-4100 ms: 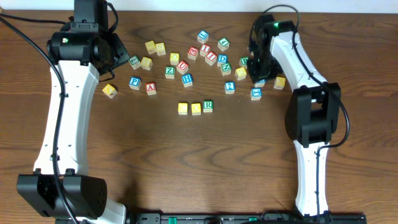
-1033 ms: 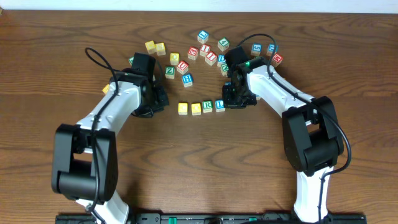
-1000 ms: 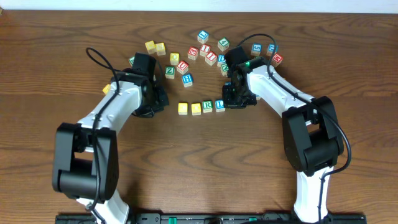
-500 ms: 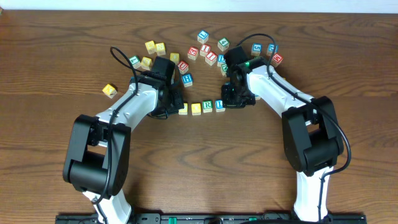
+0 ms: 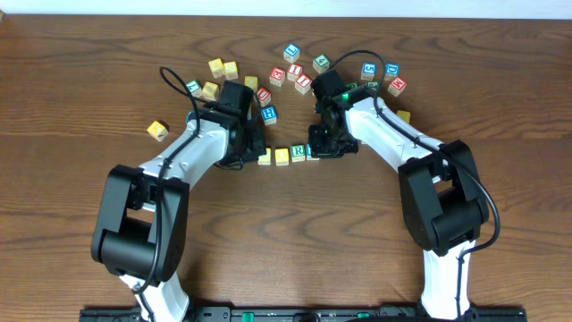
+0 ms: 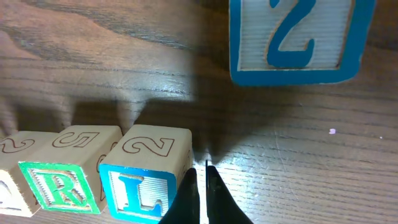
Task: Spell out CORL
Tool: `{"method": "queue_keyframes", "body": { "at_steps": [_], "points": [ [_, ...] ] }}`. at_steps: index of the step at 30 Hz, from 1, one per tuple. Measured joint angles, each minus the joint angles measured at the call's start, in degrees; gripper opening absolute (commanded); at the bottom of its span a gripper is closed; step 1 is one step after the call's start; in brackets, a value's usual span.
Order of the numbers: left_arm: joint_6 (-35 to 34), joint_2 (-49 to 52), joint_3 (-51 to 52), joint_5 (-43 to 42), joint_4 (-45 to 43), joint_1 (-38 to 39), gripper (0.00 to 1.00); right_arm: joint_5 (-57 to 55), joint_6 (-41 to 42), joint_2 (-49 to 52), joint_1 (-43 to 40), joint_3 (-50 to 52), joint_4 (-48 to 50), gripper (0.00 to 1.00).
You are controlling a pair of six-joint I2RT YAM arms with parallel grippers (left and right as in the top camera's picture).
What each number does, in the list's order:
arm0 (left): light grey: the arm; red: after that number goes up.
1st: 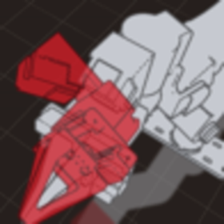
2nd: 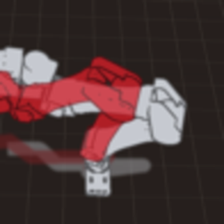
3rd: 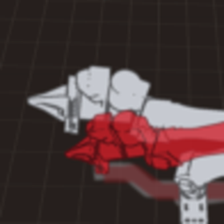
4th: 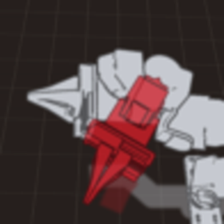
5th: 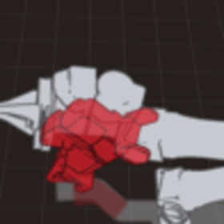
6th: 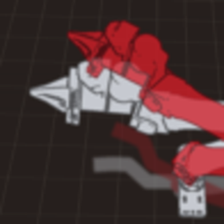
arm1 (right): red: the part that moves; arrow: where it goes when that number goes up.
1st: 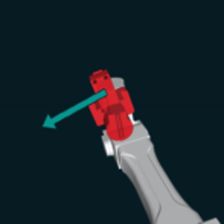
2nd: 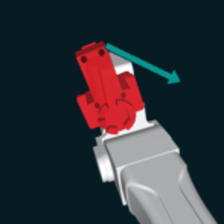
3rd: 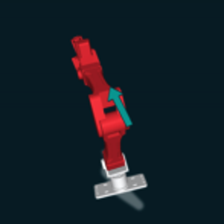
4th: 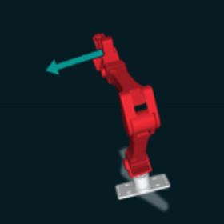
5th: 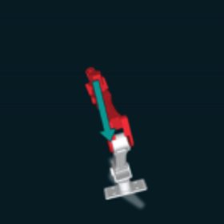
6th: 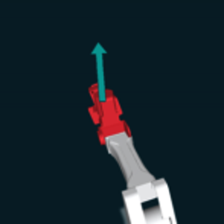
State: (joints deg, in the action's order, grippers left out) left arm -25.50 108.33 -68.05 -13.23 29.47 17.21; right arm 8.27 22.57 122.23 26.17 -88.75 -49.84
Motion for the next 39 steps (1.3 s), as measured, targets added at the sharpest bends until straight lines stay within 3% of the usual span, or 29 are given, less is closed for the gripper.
{"method": "queue_keyframes", "body": {
  "at_steps": [6, 22, 34, 39],
  "points": [
    [0.0, 0.0, 0.0, 0.1, -2.3, 3.6, 0.07, -0.2, -1.2, 0.0, 0.0, 0.0, 0.2, 0.01],
    [0.0, 0.0, 0.0, 0.2, -3.2, 3.6, 0.07, -0.2, -4.1, 0.0, -0.1, -0.4, -3.7, 0.01],
    [0.5, 0.0, 0.0, 0.7, -3.4, 3.6, 0.07, -0.1, -4.2, 0.0, -2.4, -8.3, -6.6, 0.02],
    [2.0, 0.0, 0.0, 1.6, -3.3, 2.0, 0.07, -0.1, -2.6, 0.0, -2.0, -10.9, -2.1, 0.02]
  ]
}}
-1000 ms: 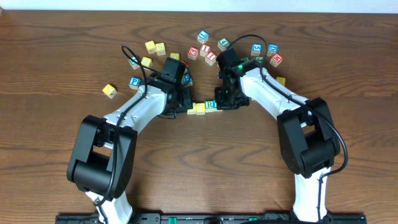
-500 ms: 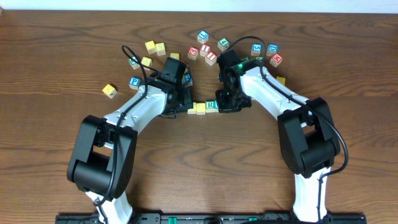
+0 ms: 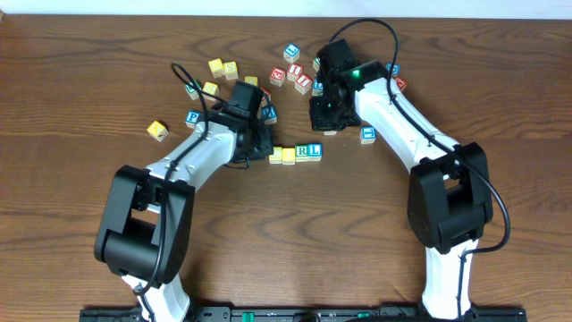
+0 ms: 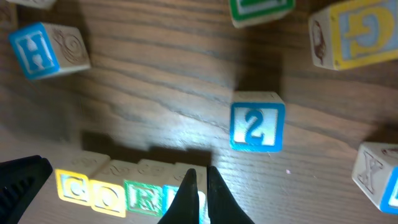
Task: Spell out CORL
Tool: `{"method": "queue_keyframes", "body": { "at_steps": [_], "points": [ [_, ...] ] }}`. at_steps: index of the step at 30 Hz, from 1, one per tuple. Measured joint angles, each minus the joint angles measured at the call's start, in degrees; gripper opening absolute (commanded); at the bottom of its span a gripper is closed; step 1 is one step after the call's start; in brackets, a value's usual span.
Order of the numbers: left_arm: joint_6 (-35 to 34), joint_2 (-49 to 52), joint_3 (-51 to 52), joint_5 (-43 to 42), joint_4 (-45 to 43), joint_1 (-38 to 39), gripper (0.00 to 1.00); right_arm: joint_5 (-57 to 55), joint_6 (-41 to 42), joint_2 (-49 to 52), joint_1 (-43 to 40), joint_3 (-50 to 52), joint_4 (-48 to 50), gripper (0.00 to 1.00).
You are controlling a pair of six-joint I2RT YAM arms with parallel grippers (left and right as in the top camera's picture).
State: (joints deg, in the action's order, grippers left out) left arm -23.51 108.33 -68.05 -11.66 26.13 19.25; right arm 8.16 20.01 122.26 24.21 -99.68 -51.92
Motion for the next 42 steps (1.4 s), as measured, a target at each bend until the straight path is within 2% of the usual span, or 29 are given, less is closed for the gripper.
{"method": "queue_keyframes", "body": {
  "at_steps": [6, 16, 28, 42],
  "points": [
    [1.5, 0.0, 0.0, 3.2, 1.4, -3.5, 0.08, -1.4, 6.1, 0.3, 4.1, 0.4, 4.7, 0.02],
    [2.2, 0.0, 0.0, 7.6, 2.0, -3.8, 0.07, -6.1, 12.9, 4.7, 7.1, 0.9, 4.5, 0.05],
    [2.4, 0.0, 0.0, 7.6, 2.0, -3.8, 0.08, -7.2, 14.0, 4.9, 7.1, 1.2, 1.7, 0.09],
    [2.4, 0.0, 0.0, 7.6, 2.0, -3.8, 0.08, -6.6, 12.4, 4.9, 7.1, 1.2, 1.7, 0.08]
  ]
}}
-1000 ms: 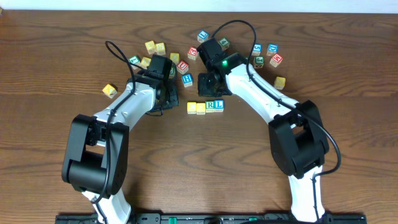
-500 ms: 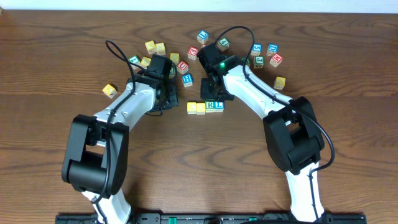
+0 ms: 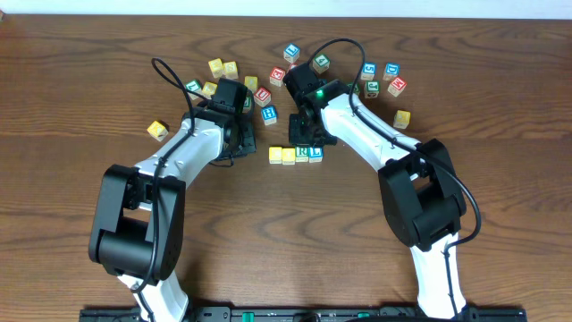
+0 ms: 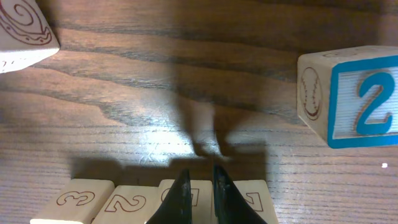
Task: Spell out CORL
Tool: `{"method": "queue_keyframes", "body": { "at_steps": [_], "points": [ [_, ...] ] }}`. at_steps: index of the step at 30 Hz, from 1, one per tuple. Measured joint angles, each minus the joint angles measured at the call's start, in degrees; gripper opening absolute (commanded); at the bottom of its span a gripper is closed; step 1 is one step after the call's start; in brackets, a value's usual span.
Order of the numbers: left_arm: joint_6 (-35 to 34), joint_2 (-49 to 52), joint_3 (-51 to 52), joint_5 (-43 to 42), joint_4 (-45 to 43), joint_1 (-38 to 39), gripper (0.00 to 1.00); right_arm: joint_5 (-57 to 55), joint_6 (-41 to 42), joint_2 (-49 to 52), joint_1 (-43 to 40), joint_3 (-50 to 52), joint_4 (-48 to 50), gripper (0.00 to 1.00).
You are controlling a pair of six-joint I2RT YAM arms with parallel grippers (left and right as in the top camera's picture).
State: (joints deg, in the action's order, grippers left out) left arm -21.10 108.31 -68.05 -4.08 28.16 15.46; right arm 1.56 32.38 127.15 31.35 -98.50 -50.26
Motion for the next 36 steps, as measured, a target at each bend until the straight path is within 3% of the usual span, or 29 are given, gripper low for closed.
{"method": "queue_keyframes", "body": {
  "at_steps": [28, 36],
  "points": [
    [0.0, 0.0, 0.0, 0.0, 0.0, 0.0, 0.07, 0.5, -3.4, 0.0, 0.9, 0.0, 0.0, 0.03],
    [0.0, 0.0, 0.0, 0.0, 0.0, 0.0, 0.08, 1.0, -4.3, 0.0, 0.3, 0.0, 3.2, 0.06]
  ]
}}
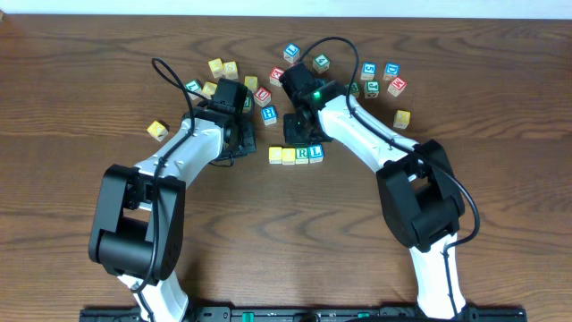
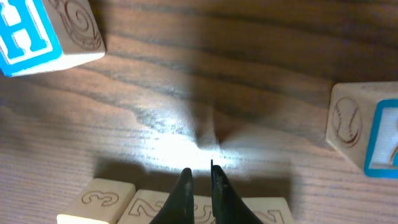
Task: Spell out CORL
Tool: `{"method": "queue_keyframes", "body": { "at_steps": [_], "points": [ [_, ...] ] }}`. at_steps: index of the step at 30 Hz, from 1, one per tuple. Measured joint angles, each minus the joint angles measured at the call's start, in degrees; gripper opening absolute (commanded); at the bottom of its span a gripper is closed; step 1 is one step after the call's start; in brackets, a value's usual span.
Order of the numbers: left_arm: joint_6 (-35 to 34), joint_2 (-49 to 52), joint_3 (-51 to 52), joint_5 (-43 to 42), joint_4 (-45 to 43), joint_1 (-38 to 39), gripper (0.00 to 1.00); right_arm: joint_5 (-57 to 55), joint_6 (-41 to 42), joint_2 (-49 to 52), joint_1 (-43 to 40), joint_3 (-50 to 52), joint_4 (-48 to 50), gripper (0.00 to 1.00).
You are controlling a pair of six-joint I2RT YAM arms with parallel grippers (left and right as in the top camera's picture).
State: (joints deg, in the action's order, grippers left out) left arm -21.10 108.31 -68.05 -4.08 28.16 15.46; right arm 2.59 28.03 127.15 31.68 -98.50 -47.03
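Note:
Four blocks stand side by side in a row: two yellow ones [image 1: 275,156] [image 1: 288,156], a green R [image 1: 302,154] and a blue L [image 1: 315,152]. The right wrist view shows only their top faces, with a 3 [image 2: 99,199] and a 2 [image 2: 146,211]. My right gripper [image 1: 295,136] [image 2: 199,171] hangs just behind the middle of the row. Its fingers are all but shut, with a narrow gap and nothing between them. My left gripper [image 1: 246,141] rests on the table to the left of the row, apart from it. Whether it is open or shut is not visible.
A blue H block [image 1: 269,114] [image 2: 37,31] lies behind the row on the left. A blue-framed block [image 2: 367,134] lies on the right. More loose blocks are scattered along the back [image 1: 295,54]. Single yellow ones lie far left [image 1: 158,131] and right [image 1: 402,118].
My right gripper has shifted slightly left behind the row, so the H block now shows and the blue-framed block sits at the view's right edge. The row and left arm are unchanged.
My right gripper was shut against the right side of the L block, with the left gripper at the row's other end. Then it was raised farther back, with C, O, R, L in line. Then it was low behind the row, the left gripper drawn off leftward, as now.

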Motion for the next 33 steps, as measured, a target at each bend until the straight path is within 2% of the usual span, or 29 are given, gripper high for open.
{"method": "queue_keyframes", "body": {
  "at_steps": [7, 21, 33],
  "points": [
    [0.0, 0.0, 0.0, 0.0, 0.0, 0.0, 0.08, 0.2, 0.0, 0.0, -3.9, 0.0, -2.8, 0.04],
    [0.0, 0.0, 0.0, 0.0, 0.0, 0.0, 0.08, 0.1, 1.5, 0.0, -3.9, 0.0, -7.8, 0.01],
    [0.0, 0.0, 0.0, 0.0, 0.0, 0.0, 0.08, 0.2, 1.6, 0.0, -3.3, 0.0, -3.2, 0.02]
  ]
}}
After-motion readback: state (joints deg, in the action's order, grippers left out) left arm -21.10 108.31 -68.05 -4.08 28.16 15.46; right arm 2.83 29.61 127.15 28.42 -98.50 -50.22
